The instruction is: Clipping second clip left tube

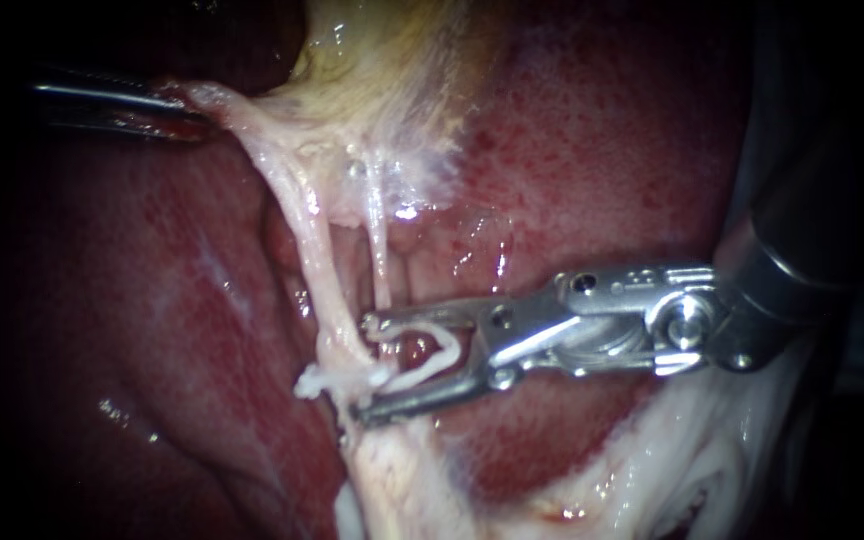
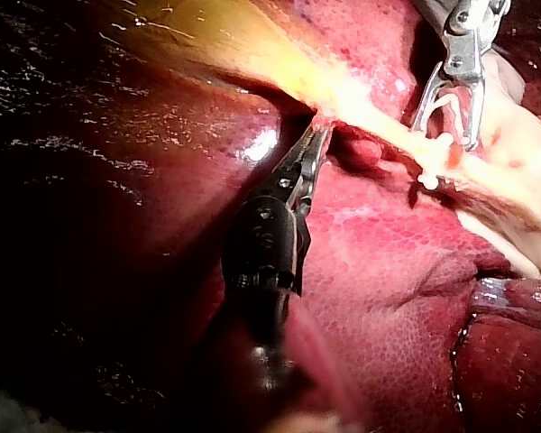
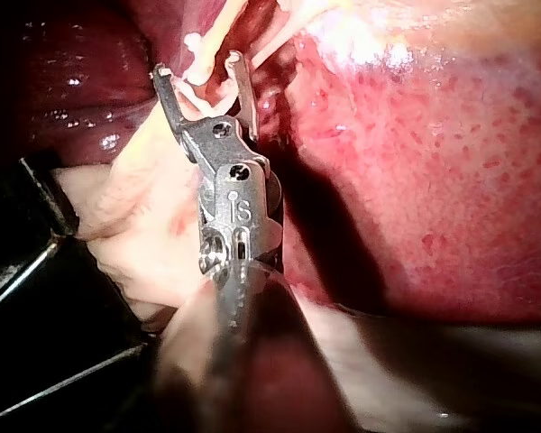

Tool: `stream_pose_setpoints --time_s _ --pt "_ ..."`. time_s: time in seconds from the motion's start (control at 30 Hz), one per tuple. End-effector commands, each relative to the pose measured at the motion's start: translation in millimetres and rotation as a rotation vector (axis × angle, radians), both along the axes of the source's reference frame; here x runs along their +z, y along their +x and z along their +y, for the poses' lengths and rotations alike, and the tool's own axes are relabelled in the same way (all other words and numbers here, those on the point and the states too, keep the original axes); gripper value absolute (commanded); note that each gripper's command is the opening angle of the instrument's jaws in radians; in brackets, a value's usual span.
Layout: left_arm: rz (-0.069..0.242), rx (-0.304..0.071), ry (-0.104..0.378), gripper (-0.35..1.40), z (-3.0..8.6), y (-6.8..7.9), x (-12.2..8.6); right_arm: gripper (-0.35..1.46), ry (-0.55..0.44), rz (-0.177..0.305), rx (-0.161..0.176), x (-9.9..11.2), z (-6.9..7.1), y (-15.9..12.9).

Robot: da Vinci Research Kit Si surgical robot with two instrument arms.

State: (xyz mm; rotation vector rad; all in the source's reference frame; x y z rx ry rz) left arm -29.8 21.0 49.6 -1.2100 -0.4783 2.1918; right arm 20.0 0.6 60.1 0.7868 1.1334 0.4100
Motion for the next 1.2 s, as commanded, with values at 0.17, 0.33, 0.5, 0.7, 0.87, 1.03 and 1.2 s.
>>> stream_pose_setpoints --time_s 0.17,0.33,0.5,0.7,0.87,1.03,1.2 --pt "0.001 0.000 0.000 -0.35 -0.1 -0.1 0.1 0.50 0.035 0.000 0.003 2.2 -0.1 -0.3" --pt "0.001 0.000 0.000 -0.35 -0.1 0.0 0.1 0.50 0.061 0.016 -0.012 3.2 0.0 -0.1" --pt "0.001 -0.001 0.000 -0.35 -0.1 -0.1 0.1 0.50 0.130 0.079 -0.004 3.0 0.0 1.3" --pt "0.001 -0.001 -0.001 -0.35 -0.1 -0.1 0.1 0.50 0.169 0.093 -0.024 2.4 -0.2 3.7" --pt "0.002 -0.002 -0.001 -0.35 -0.1 -0.2 0.1 0.49 0.170 0.098 -0.022 2.0 -0.3 5.0" --pt "0.003 -0.003 -0.002 -0.35 -0.2 -0.3 0.2 0.49 0.187 0.093 -0.012 2.2 -0.1 6.0" --pt "0.003 -0.003 -0.002 -0.35 -0.2 -0.4 0.2 0.49 0.259 0.072 0.004 2.2 0.0 6.2"
